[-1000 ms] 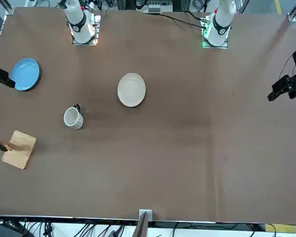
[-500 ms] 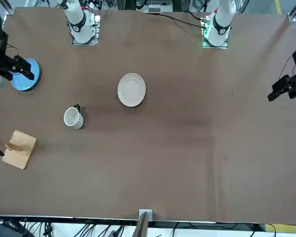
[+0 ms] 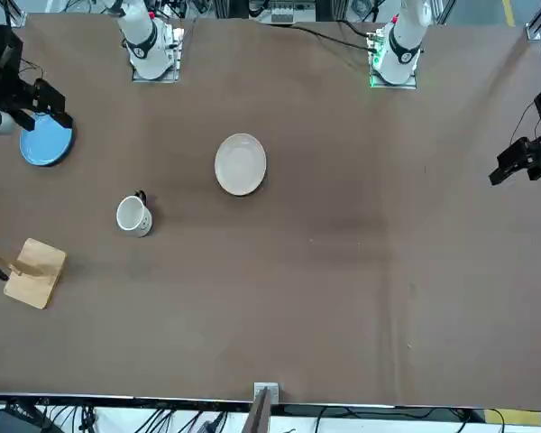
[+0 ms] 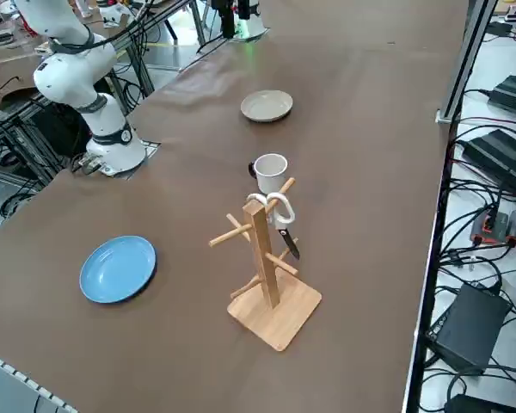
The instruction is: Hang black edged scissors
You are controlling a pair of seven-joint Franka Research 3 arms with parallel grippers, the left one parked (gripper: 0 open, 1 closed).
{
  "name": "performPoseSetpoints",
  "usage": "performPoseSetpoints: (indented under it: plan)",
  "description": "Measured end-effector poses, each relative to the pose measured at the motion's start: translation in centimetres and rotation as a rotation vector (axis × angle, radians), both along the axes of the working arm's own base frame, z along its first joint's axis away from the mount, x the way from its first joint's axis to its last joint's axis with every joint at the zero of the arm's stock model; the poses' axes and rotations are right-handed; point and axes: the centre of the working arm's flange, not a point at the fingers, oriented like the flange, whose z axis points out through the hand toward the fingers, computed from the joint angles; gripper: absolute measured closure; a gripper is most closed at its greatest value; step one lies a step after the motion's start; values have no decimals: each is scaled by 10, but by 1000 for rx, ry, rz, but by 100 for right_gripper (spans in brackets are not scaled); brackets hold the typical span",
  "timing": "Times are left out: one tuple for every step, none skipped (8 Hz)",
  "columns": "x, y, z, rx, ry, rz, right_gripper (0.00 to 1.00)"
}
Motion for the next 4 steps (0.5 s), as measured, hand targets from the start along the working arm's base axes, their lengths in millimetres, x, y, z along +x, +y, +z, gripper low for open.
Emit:
performPoseSetpoints:
  plan:
    - [0,0,0,0,-1,1,0]
    - [0,0,0,0,0,0,0]
    - [0,-2,0,0,-1,-3,0]
    - [0,-4,1,0,-5,-6,0]
